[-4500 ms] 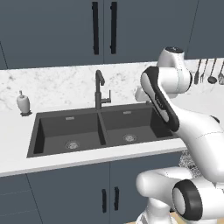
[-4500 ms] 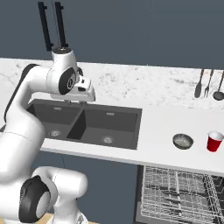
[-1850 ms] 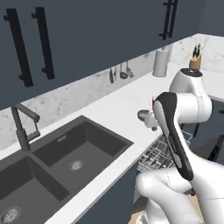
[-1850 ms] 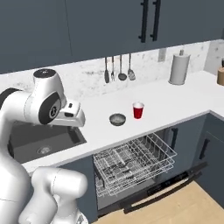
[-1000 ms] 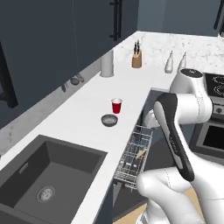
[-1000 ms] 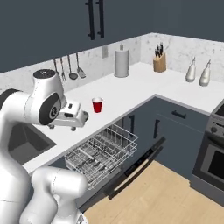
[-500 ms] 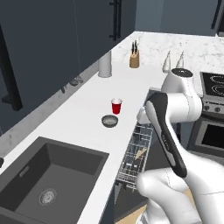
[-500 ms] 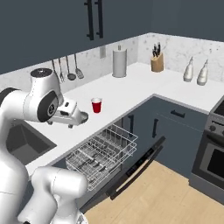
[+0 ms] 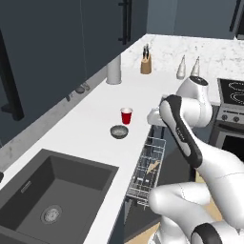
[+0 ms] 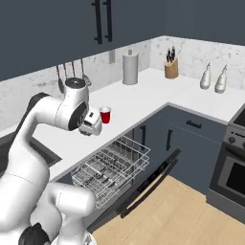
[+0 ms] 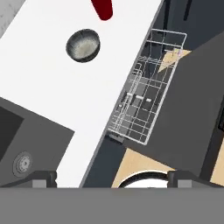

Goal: Pick up the cup and bowl from the counter, place them in the dishwasher, and close the dishwasher door.

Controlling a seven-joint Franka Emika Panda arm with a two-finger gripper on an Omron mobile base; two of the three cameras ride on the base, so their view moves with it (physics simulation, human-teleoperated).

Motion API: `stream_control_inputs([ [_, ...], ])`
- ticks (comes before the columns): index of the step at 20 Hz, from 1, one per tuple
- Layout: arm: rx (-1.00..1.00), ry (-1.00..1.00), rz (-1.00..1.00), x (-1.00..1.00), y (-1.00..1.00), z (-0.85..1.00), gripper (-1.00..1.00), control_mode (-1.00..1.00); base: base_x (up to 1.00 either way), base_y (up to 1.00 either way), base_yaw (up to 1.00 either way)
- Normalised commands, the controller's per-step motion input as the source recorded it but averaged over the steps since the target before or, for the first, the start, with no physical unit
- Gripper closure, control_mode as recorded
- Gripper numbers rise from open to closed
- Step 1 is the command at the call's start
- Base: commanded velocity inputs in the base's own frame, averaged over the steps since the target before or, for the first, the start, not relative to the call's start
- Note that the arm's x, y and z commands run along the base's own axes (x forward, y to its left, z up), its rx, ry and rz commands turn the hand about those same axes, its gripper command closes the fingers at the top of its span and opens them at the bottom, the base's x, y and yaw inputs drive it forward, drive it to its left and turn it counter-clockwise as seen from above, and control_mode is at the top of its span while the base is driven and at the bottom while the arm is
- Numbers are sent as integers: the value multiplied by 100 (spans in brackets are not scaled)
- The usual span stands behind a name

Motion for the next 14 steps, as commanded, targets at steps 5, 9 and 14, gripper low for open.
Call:
stream_control_inputs([
  [5,5,0,0,100,-1,-27,-100,-100,0,0,0],
  [9,2,2,-1,99,-3,-10,-100,-100,0,0,0],
  [14,1,5,-3,100,0,-1,-100,-100,0,0,0],
])
